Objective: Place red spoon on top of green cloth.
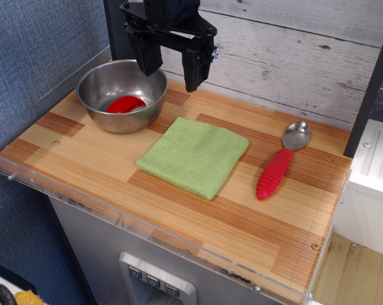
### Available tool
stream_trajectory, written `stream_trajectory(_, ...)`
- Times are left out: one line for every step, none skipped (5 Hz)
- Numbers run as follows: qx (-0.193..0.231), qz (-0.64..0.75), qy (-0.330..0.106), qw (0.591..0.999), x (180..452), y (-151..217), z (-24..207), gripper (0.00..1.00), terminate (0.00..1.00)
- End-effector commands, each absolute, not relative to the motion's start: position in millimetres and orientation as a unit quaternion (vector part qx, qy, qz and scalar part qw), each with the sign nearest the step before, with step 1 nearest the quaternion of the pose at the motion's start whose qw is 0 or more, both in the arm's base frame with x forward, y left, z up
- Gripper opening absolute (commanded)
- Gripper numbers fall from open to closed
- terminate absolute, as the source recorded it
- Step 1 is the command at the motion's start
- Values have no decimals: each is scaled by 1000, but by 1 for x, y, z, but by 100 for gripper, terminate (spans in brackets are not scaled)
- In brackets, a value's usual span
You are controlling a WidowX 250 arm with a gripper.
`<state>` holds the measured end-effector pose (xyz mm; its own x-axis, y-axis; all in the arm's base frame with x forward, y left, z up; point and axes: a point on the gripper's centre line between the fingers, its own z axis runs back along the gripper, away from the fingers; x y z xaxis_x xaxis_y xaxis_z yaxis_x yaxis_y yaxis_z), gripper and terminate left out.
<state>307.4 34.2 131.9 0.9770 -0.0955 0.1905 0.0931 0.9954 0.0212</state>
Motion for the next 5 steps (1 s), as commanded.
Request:
stream_trajectory(6, -47, -96, 994, 307, 34, 132, 100, 0)
stream_trajectory(-12, -55, -105, 993, 316, 26, 126, 100, 0)
stream_trajectory(-23, -55, -99, 993, 326, -1, 119, 100, 0)
stream_trajectory(-25, -66, -78, 995, 342, -44, 102, 100, 0)
stream_trajectory(-12, -65, -54, 996, 355, -75, 78, 100, 0)
